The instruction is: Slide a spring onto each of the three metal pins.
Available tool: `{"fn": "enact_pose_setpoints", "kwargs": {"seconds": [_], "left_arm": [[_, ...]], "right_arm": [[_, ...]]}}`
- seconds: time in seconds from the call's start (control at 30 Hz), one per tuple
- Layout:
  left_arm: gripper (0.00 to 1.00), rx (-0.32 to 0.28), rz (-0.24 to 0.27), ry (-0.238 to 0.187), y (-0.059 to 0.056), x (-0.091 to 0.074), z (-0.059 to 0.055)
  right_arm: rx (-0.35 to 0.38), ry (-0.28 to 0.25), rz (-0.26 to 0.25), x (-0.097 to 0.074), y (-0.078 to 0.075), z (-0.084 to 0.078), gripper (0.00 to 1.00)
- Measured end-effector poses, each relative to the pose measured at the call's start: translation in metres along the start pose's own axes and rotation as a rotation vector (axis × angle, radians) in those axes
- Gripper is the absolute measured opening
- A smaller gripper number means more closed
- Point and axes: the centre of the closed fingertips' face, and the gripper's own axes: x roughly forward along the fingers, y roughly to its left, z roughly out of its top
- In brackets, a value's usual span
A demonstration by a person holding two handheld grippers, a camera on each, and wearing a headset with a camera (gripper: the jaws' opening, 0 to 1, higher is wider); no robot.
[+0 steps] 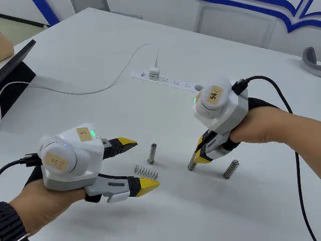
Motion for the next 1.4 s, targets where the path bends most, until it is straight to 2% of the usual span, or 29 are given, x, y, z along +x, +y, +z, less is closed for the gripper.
{"fn": "enact_pose_setpoints", "kwargs": {"seconds": [0.53, 0.7, 0.87, 1.07, 1.23, 1.4], "left_arm": [[0.62, -0.002, -0.002, 0.002, 0.001, 0.0, -0.002], [0.62, -0.002, -0.003, 0.005, 0.001, 0.0, -0.003], [0.62, -0.001, -0.001, 0.004, 0.002, 0.0, -0.002], [0.62, 0.002, 0.0, 0.008, 0.002, 0.0, -0.004], [0.62, 0.002, 0.004, 0.008, 0.002, -0.001, -0.003], [0.62, 0.003, 0.01, 0.014, 0.002, -0.004, -0.004]], "right_arm": [[0.011, -0.009, 0.006, 0.004, 0.001, -0.002, 0.14], [0.007, -0.023, -0.005, -0.001, 0.002, 0.0, 0.17], [-0.006, -0.045, -0.03, -0.01, 0.002, 0.009, 0.18], [-0.034, -0.098, -0.02, -0.014, 0.012, 0.033, 0.18], [-0.045, -0.124, 0.007, -0.005, 0.025, 0.047, 0.18], [-0.054, -0.126, 0.034, 0.007, 0.037, 0.052, 0.18]]}}
